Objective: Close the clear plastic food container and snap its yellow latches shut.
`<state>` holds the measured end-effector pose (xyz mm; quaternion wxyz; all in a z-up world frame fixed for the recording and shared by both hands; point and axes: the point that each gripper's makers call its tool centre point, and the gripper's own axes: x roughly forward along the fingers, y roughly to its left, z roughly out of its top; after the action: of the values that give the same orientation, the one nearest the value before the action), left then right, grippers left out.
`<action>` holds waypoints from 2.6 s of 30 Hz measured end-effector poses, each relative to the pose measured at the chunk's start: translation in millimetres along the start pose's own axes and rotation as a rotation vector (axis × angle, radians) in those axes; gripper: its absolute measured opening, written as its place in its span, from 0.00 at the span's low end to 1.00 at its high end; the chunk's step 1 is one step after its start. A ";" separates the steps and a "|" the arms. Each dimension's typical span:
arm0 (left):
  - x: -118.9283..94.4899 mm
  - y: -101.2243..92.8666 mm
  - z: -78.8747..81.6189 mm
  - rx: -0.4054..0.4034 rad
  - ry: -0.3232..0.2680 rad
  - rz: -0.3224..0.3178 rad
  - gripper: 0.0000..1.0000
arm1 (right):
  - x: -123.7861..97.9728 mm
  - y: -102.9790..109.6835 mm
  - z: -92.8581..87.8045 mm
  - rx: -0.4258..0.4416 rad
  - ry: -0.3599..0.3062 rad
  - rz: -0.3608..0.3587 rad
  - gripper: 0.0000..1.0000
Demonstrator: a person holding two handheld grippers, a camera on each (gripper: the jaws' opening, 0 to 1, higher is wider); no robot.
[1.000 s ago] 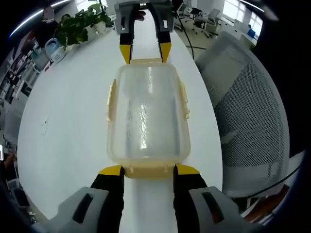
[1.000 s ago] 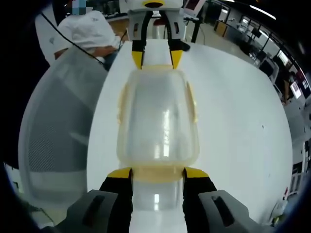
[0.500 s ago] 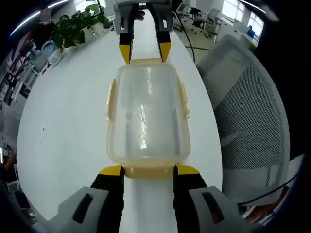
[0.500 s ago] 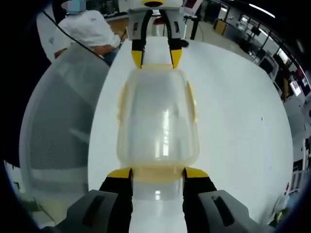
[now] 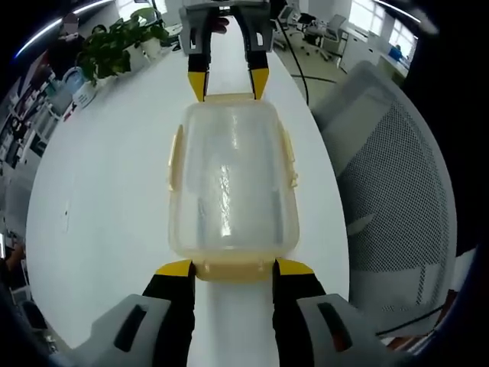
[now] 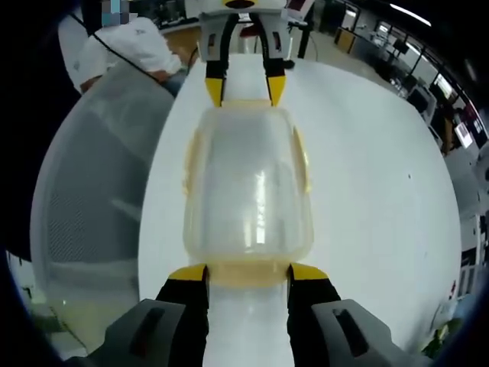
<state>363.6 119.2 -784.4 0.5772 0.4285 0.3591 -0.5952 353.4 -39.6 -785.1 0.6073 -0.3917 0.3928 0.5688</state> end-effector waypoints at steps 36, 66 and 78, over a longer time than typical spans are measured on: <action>27.0 0.3 48.4 0.007 -0.011 -0.014 0.39 | -13.5 2.5 -54.5 0.020 0.023 0.004 0.38; 41.5 -5.1 49.1 -0.022 0.015 -0.036 0.39 | -4.1 5.6 -65.2 0.030 0.018 0.031 0.39; 44.2 -7.3 48.1 -0.033 0.005 -0.029 0.39 | -2.5 6.3 -66.2 0.031 0.009 0.028 0.38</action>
<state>353.3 58.5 -807.7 0.5747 0.4152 0.3766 -0.5962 344.9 -101.3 -808.5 0.6035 -0.3792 0.4095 0.5694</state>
